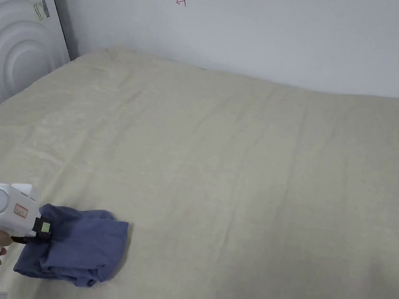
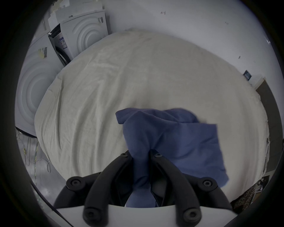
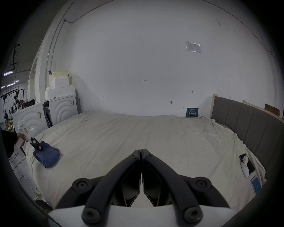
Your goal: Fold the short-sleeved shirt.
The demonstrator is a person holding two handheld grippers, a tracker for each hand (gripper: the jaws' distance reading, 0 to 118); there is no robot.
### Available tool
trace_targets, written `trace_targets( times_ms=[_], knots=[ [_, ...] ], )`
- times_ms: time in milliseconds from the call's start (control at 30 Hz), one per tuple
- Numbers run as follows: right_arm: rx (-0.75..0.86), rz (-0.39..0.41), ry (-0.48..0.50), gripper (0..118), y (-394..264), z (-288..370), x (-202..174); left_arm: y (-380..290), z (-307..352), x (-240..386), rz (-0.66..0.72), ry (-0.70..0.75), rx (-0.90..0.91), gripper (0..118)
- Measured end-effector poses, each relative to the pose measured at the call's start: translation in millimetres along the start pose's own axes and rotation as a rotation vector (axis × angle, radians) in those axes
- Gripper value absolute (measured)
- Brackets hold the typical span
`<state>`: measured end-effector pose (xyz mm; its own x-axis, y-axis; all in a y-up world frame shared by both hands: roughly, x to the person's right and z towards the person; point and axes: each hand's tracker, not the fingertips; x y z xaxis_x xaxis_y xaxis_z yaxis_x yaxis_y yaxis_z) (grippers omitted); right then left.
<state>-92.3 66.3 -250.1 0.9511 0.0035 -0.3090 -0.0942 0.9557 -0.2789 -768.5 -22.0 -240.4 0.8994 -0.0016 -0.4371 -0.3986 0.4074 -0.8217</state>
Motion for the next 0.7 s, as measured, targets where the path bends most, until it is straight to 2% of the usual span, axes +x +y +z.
trace_targets(
  times_ms=[200, 267, 333, 400, 433, 700],
  knots=[
    [-0.037, -0.009, -0.002, 0, -12, 2, 5, -16, -14, 8, 0.058, 0.055, 0.029, 18],
    [-0.039, -0.012, -0.002, 0, -9, 7, 6, -17, -9, 12, 0.052, 0.073, 0.042, 26],
    [-0.033, -0.019, -0.004, 0, -5, 13, 11, -29, 6, 29, 0.045, 0.136, 0.081, 55],
    [-0.018, -0.023, -0.006, 0, -2, 19, 21, -34, 22, 36, 0.066, 0.163, 0.132, 95],
    [-0.009, -0.023, -0.01, 0, 1, 23, 23, -37, 34, 39, 0.082, 0.144, 0.173, 105],
    [0.067, -0.031, -0.045, 0, 27, 65, 50, -68, 163, 104, 0.101, 0.058, 0.63, 107]
  ],
)
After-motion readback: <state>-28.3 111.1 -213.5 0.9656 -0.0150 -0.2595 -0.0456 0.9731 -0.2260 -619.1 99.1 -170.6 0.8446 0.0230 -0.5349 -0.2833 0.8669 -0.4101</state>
